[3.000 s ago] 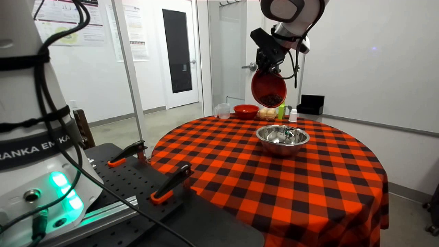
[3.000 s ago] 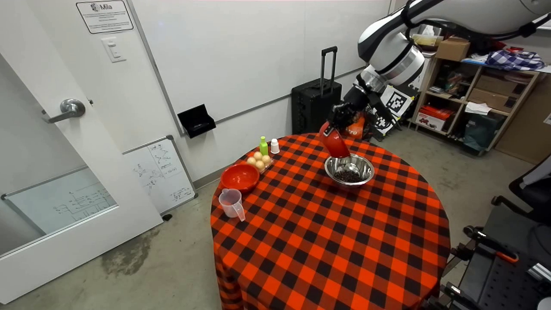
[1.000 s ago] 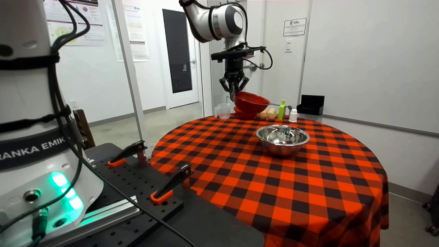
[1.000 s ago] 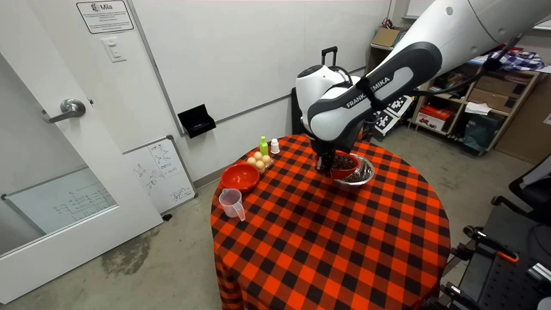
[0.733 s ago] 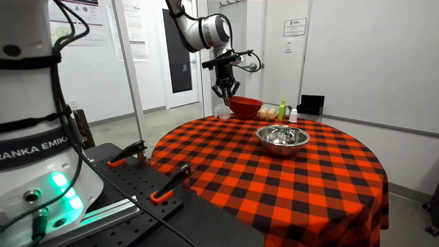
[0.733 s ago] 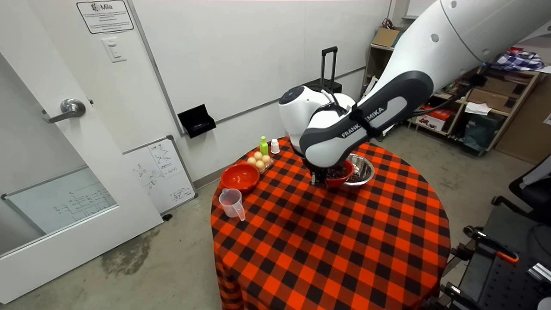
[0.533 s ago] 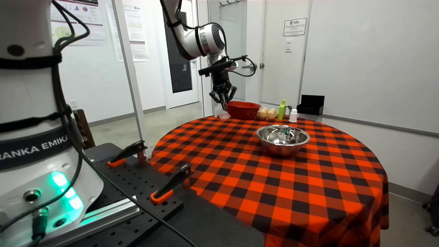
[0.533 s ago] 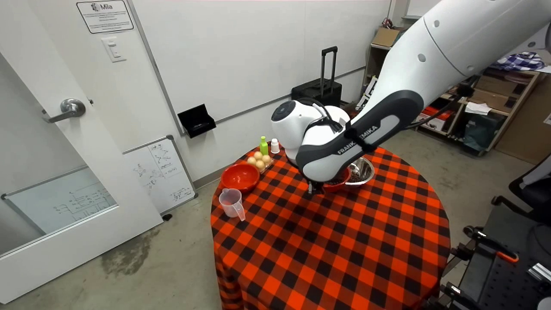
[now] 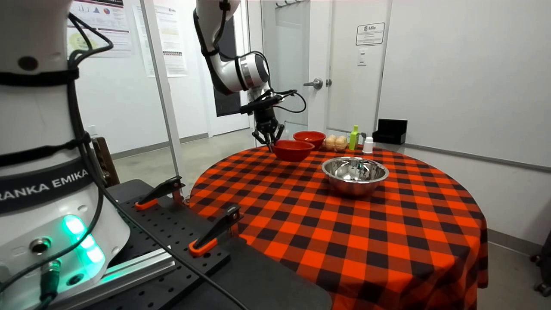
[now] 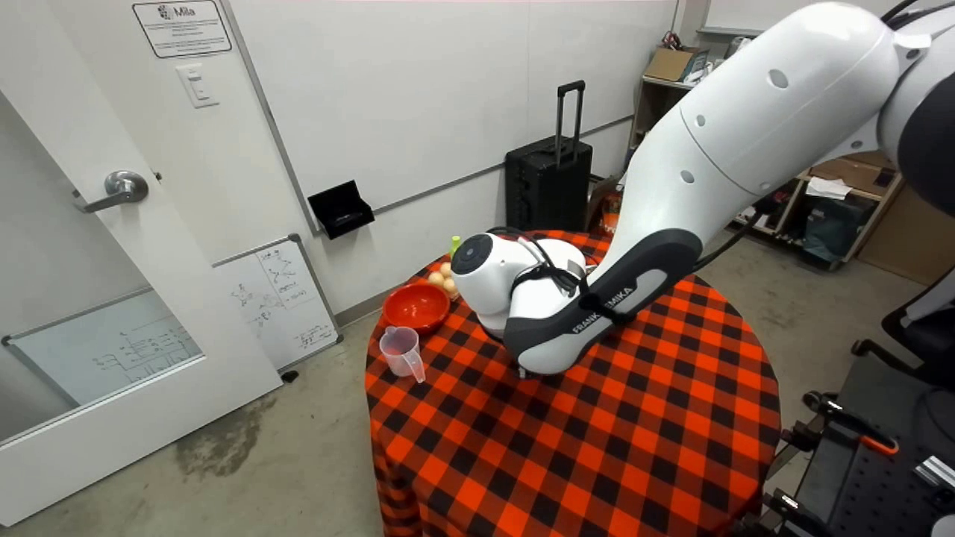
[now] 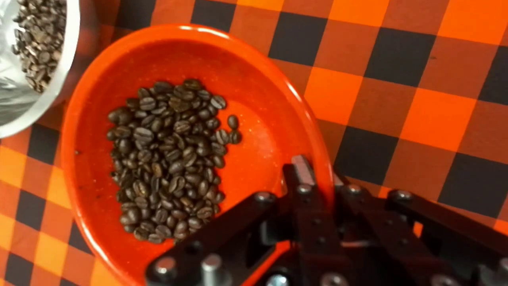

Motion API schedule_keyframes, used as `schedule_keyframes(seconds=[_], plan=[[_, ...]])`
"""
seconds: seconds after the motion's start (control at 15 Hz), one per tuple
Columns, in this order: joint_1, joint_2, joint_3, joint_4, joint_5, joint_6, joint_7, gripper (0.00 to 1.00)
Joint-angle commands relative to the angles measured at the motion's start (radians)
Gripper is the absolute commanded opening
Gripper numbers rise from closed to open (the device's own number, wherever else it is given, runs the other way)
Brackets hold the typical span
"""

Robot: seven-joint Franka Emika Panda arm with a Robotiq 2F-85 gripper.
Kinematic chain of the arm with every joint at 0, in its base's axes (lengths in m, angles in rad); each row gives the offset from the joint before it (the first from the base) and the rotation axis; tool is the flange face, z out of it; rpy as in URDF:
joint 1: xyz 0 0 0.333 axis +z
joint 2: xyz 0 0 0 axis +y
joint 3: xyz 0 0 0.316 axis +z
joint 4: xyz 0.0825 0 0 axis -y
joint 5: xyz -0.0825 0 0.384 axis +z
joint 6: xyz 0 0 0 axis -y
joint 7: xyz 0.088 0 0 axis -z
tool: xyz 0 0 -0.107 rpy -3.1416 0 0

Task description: Pour some contents from the red bowl into the silver bowl

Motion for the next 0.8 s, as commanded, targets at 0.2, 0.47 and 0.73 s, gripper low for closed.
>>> schedule_keyframes(seconds=[0.2,0.47,0.73], plan=[[0.055,0.102,-0.045,0.046,-0.075,0.119,0.023,0.01],[0.073,0.152,-0.09,0.058,-0.107,0.198,0.042,0.01],[0.087,0.172,-0.124,0.071,-0.114,0.231,0.05,0.01]])
